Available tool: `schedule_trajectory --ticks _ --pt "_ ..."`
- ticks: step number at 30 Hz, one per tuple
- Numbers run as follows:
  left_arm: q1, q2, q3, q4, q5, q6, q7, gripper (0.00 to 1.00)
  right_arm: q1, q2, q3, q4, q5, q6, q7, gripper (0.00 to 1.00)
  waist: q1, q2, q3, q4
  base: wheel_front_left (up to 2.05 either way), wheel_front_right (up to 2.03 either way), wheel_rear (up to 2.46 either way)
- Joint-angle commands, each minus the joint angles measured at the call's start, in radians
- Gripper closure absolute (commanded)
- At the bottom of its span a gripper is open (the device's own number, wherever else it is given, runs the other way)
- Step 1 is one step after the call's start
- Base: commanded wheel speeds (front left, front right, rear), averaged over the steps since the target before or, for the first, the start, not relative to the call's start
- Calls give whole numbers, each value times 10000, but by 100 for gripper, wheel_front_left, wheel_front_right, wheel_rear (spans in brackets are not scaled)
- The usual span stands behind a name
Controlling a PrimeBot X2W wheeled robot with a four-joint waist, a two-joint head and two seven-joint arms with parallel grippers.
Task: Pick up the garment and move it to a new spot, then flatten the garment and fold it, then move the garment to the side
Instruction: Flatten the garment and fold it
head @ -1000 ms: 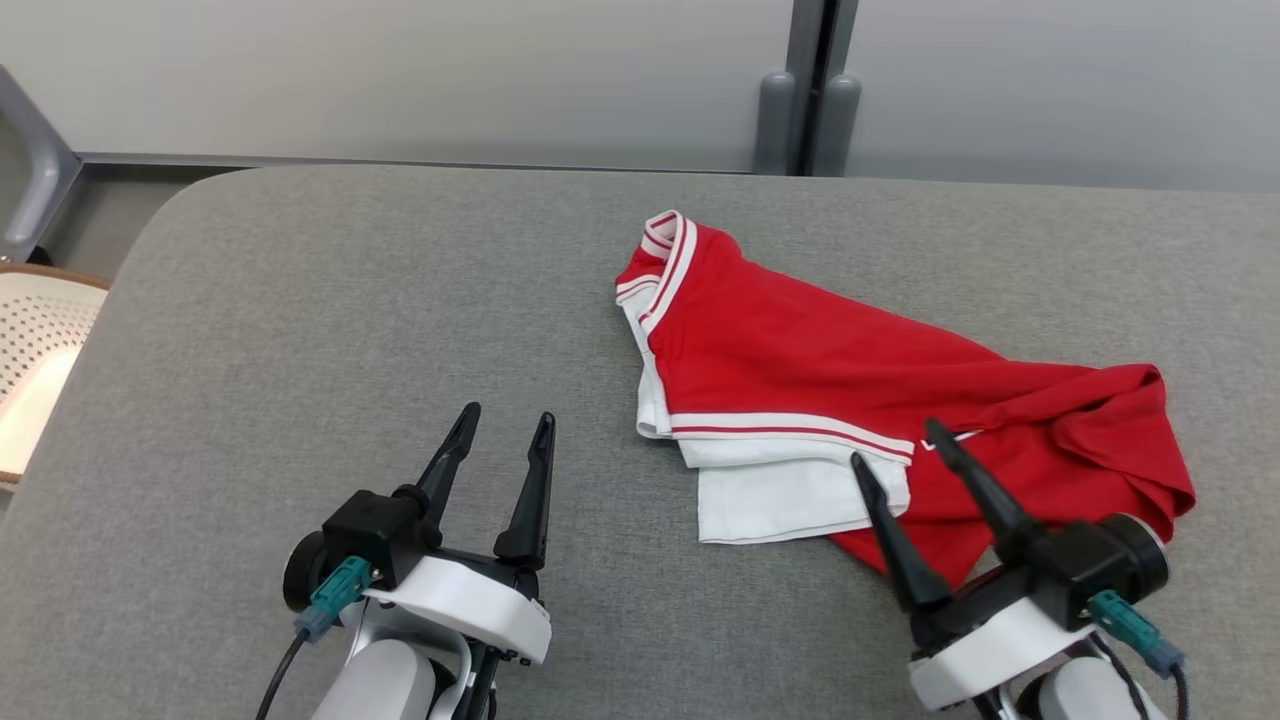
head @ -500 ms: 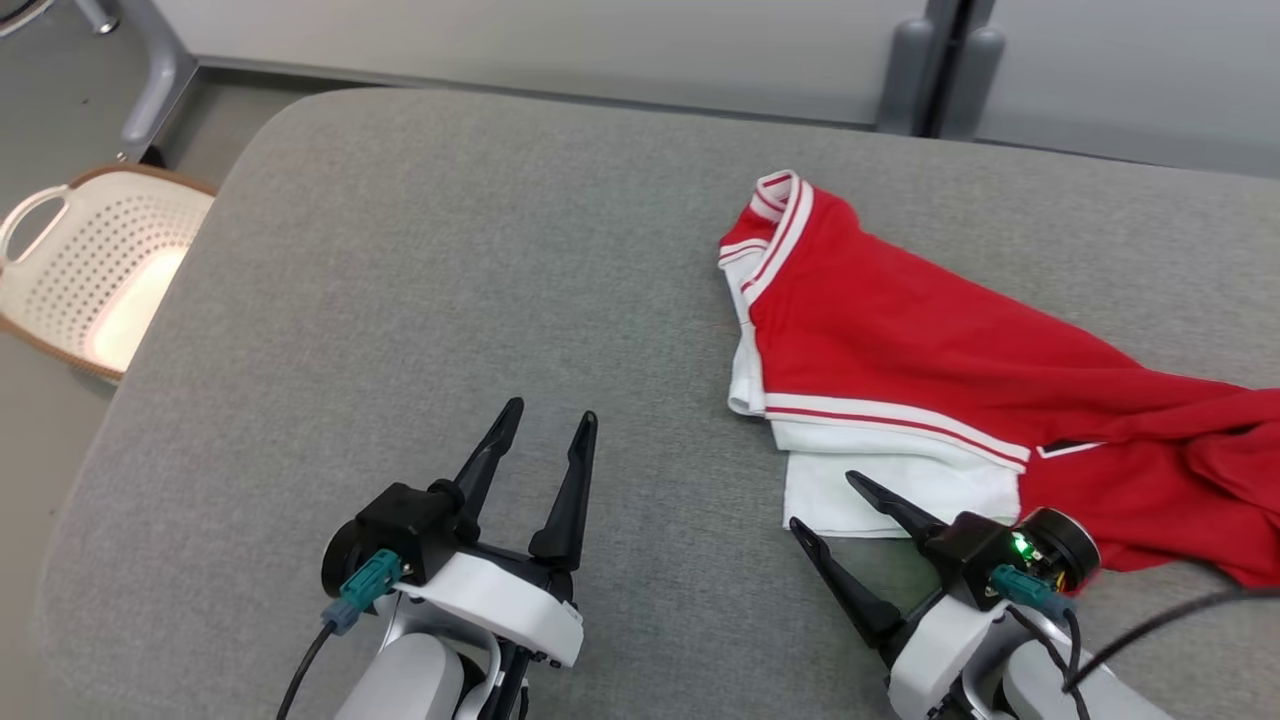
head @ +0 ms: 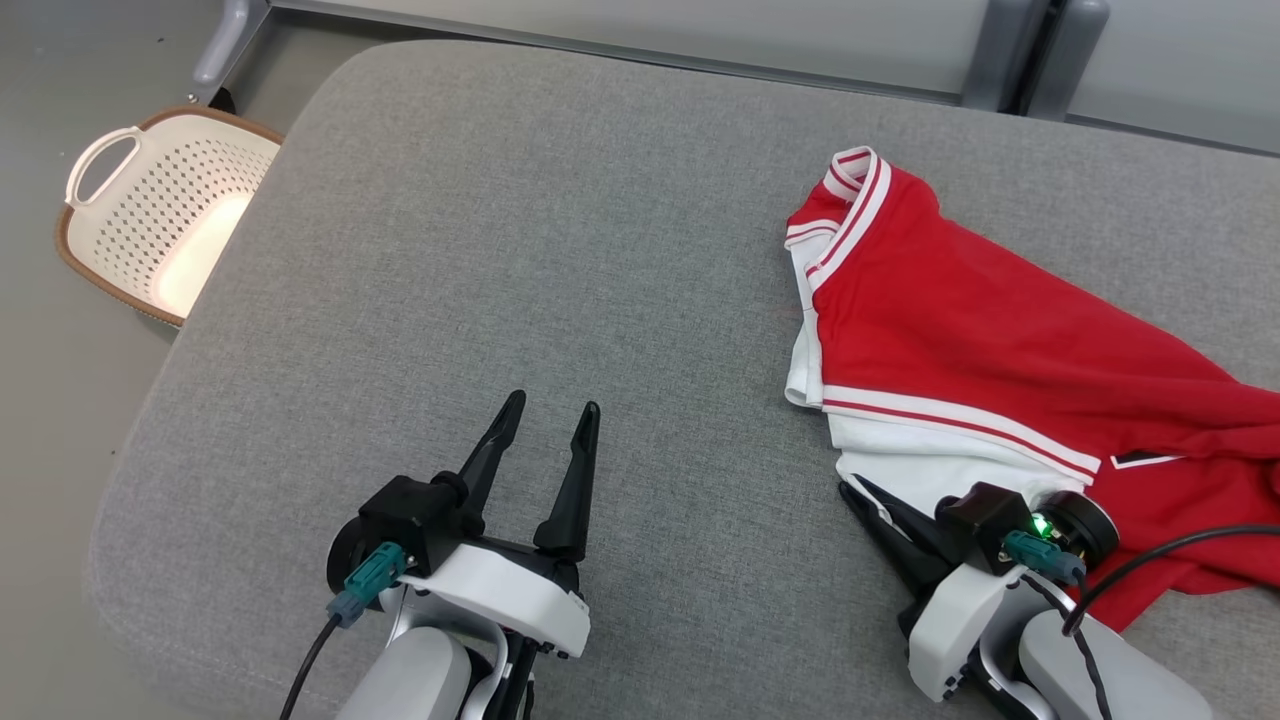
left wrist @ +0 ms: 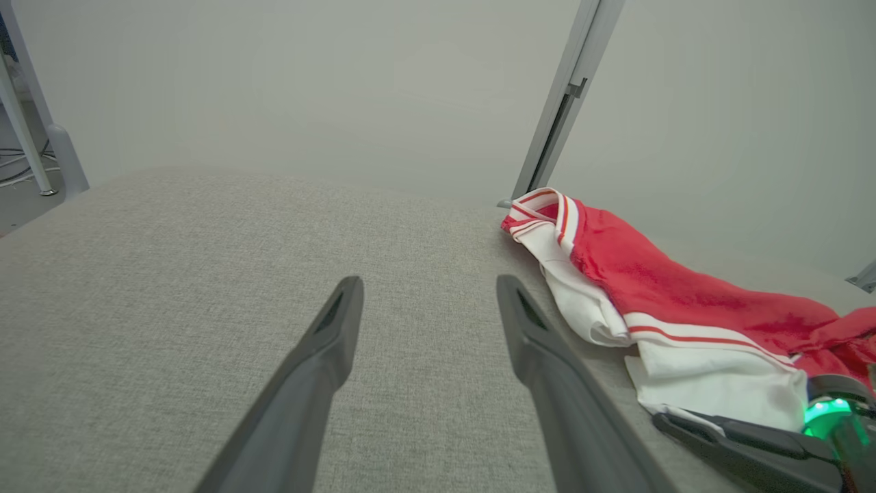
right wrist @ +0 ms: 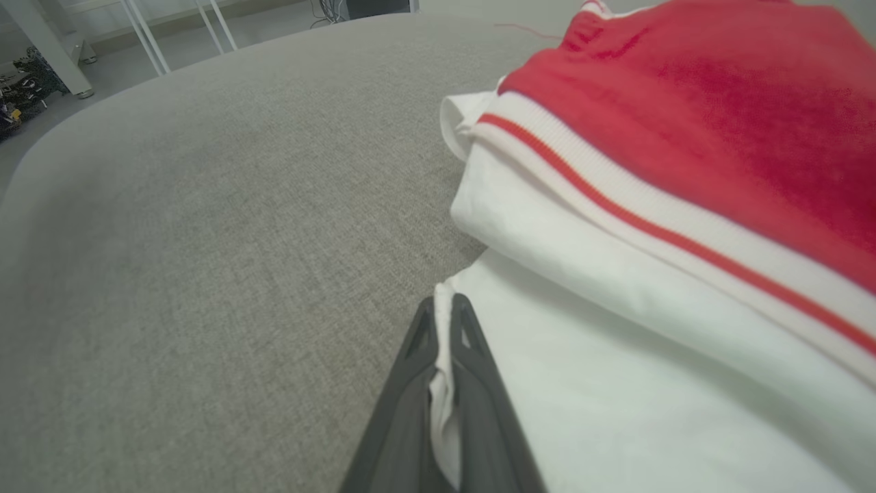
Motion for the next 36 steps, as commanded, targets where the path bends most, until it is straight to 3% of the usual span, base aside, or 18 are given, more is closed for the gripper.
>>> schedule_trajectory --ticks 1,12,22,27,33,36 --pt "-51 34 59 33 -48 71 -14 0 105 -75 46 240 108 -6 -42 100 0 0 -103 -52 0 0 0" --pt "428 32 280 383 77 -13 -16 0 358 -496 -1049 -1291 34 -6 -245 100 0 0 -1123 -829 0 0 0" --pt "574 35 187 325 -74 -116 -14 0 -72 -1669 -3129 -3742 -362 -6 1257 100 0 0 -1372 -1123 0 0 0" --pt "129 36 -237 72 -327 -20 -14 0 -1847 -2971 -3903 -4231 -491 -6 2389 100 0 0 -617 -716 0 0 0" --pt "-440 32 -1006 -227 -783 64 -14 0 -4894 -4451 -3232 -3694 -737 -7 3159 100 0 0 485 153 0 0 0" --pt "-626 41 -1475 -378 -1076 154 -14 0 -6367 -4783 -2834 -2968 -852 -6 3160 100 0 0 846 701 0 0 0"
